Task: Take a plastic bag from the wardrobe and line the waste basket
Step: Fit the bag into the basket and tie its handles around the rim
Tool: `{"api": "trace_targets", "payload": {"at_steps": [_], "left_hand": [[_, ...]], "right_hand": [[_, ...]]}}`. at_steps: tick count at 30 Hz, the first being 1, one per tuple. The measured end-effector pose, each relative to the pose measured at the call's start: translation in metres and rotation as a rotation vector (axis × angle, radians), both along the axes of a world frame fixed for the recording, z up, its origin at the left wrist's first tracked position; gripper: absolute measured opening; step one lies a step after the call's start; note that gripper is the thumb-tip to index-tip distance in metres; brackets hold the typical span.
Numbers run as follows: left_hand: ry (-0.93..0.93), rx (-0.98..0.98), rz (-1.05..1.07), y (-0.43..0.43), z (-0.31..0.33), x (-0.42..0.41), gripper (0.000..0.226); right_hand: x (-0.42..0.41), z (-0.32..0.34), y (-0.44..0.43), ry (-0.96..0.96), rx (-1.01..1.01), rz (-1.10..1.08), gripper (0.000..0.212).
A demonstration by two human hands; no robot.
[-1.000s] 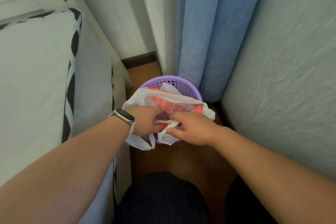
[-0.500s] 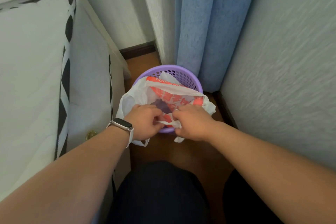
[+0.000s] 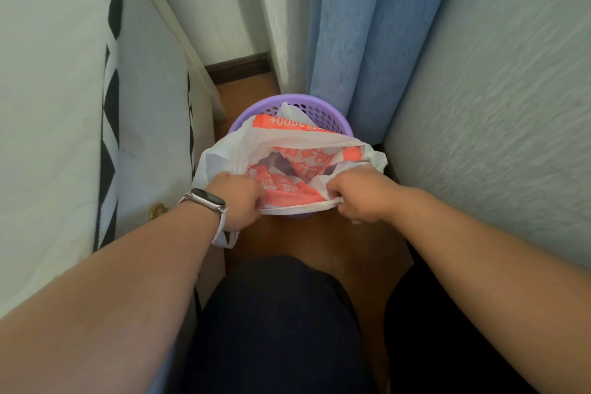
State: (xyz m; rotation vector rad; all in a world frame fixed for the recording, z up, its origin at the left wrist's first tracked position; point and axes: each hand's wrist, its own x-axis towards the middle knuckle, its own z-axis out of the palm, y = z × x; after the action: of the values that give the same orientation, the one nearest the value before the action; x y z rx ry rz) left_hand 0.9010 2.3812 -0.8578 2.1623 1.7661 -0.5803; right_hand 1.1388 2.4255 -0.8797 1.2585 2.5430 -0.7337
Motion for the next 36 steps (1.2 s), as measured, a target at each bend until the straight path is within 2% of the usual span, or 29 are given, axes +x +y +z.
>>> {"api": "trace_targets", "payload": {"at_steps": [2, 4, 5, 7, 9, 11, 14, 16, 20, 25, 30, 36], "left_hand": [[0.053, -0.024, -0.021, 0.000, 0.001, -0.002, 0.012], [0.063, 0.008, -0.057, 0.001, 0.004, 0.000, 0.023], [0.040, 0.064, -0.072, 0.002, 0.006, 0.004, 0.032], [-0.071, 0.235, -0.091, 0.007, 0.008, 0.013, 0.037], [-0.216, 0.319, -0.079, 0.011, 0.006, 0.023, 0.032], [-0.353, 0.261, 0.005, 0.015, -0.002, 0.029, 0.026], [-0.421, 0.198, 0.120, 0.022, -0.022, 0.026, 0.025], [-0.397, 0.272, 0.182, 0.031, -0.032, 0.018, 0.030], [-0.197, 0.448, 0.274, 0.061, -0.032, 0.004, 0.038], [-0.024, 0.513, 0.100, 0.096, -0.027, -0.007, 0.045], [-0.041, 0.521, 0.043, 0.123, -0.032, -0.021, 0.054], [-0.224, 0.496, 0.062, 0.153, -0.045, -0.035, 0.057]], "right_hand": [[0.004, -0.002, 0.001, -0.033, -0.039, -0.010, 0.013], [0.005, 0.000, 0.003, -0.040, -0.067, -0.020, 0.008], [0.004, 0.003, 0.004, -0.017, -0.074, -0.036, 0.021], [0.000, 0.009, 0.005, 0.103, -0.040, -0.108, 0.041], [-0.004, 0.011, 0.009, 0.236, 0.046, -0.187, 0.036], [-0.009, 0.007, 0.013, 0.257, 0.087, -0.219, 0.027], [-0.018, -0.005, 0.019, 0.206, 0.105, -0.199, 0.038], [-0.025, -0.011, 0.023, 0.207, 0.145, -0.225, 0.051], [-0.028, -0.022, 0.035, 0.146, 0.261, -0.288, 0.063], [-0.025, -0.029, 0.049, 0.088, 0.316, -0.371, 0.074], [-0.026, -0.038, 0.064, 0.101, 0.360, -0.412, 0.089], [-0.015, -0.049, 0.080, 0.187, 0.177, -0.522, 0.097]]}}
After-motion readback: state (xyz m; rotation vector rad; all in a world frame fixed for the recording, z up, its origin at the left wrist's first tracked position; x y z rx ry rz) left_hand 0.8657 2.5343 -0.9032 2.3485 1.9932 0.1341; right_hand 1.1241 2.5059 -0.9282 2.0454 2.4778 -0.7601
